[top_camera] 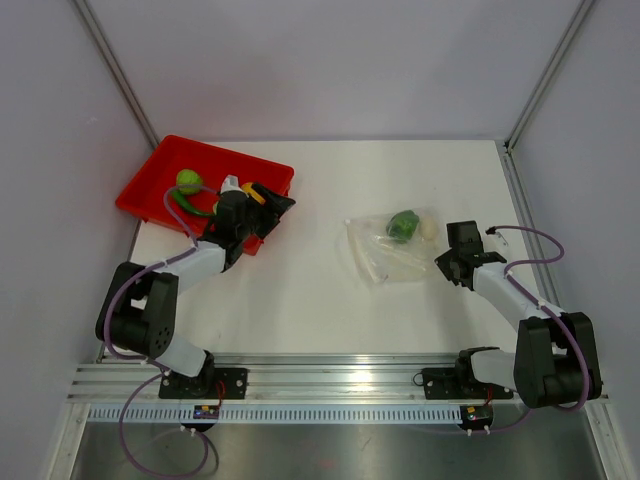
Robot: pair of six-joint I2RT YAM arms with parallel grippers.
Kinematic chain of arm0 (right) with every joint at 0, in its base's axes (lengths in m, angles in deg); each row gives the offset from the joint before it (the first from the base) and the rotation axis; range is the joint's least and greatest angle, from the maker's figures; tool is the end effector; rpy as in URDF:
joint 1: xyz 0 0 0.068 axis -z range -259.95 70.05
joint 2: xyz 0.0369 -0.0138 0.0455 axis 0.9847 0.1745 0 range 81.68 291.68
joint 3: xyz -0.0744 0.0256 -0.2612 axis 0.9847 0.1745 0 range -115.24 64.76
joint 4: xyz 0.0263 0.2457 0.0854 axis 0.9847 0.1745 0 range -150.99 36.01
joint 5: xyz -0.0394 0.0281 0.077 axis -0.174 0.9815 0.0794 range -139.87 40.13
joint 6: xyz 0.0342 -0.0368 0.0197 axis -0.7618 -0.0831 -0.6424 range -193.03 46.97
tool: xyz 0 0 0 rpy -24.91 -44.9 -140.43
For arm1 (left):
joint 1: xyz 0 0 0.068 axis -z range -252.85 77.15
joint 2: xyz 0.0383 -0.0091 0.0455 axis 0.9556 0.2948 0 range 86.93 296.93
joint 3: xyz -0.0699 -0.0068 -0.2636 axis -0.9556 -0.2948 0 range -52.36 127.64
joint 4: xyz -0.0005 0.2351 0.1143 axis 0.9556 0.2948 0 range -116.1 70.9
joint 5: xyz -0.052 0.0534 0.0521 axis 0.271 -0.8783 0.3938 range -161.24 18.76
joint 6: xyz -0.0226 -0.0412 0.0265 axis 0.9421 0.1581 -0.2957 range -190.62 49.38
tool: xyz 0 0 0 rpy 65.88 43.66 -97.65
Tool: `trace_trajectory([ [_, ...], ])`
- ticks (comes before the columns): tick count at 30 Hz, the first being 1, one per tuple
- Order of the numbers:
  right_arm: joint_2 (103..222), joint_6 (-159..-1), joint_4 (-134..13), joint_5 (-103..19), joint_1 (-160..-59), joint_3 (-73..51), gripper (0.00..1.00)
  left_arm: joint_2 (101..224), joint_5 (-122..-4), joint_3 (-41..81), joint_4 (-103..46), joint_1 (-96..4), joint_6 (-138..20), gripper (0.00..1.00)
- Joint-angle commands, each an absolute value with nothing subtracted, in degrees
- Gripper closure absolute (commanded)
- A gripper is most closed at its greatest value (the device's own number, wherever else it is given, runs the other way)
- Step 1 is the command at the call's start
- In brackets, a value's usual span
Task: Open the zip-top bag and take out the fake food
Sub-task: Place the fake fruit in the bin, then adjust the zipper food storage bag at the center of the board.
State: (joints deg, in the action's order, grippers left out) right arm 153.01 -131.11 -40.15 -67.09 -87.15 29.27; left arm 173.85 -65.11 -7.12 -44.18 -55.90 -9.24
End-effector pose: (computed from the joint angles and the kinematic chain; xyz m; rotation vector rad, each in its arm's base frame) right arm 0.2282 0.0182 0.1785 1.1737 2.2042 0.0846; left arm 0.3135 -0.0995 0.2152 -0.7320 1.9889 -0.9633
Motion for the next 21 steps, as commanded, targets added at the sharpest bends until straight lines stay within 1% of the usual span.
trace_trajectory([
  [1,153.4,-130.5,-41.7,-67.2,-86.9,27.6,1.0,173.7,-62.4,-10.1,-51.0,-53.7,-9.8,0.18],
  [7,153.3,-130.5,-41.9,-66.8,-86.9,27.6,1.0,172.9,-59.9,-11.5,-48.8,-49.6,-11.3,0.18],
  [11,153.0,-130.1,-42.1,-66.7,-86.9,27.8,1.0,173.6,-57.0,-12.6,-52.7,-47.7,-11.3,0.2],
  [17,150.9,-129.3,-42.6,-67.3,-86.9,28.7,0.98,178.6,-52.4,-11.7,-56.8,-46.5,-9.8,0.23],
  [21,150.2,-129.1,-42.7,-67.2,-86.9,28.8,0.98,182.8,-48.8,-13.6,-64.1,-44.8,-4.7,0.31],
])
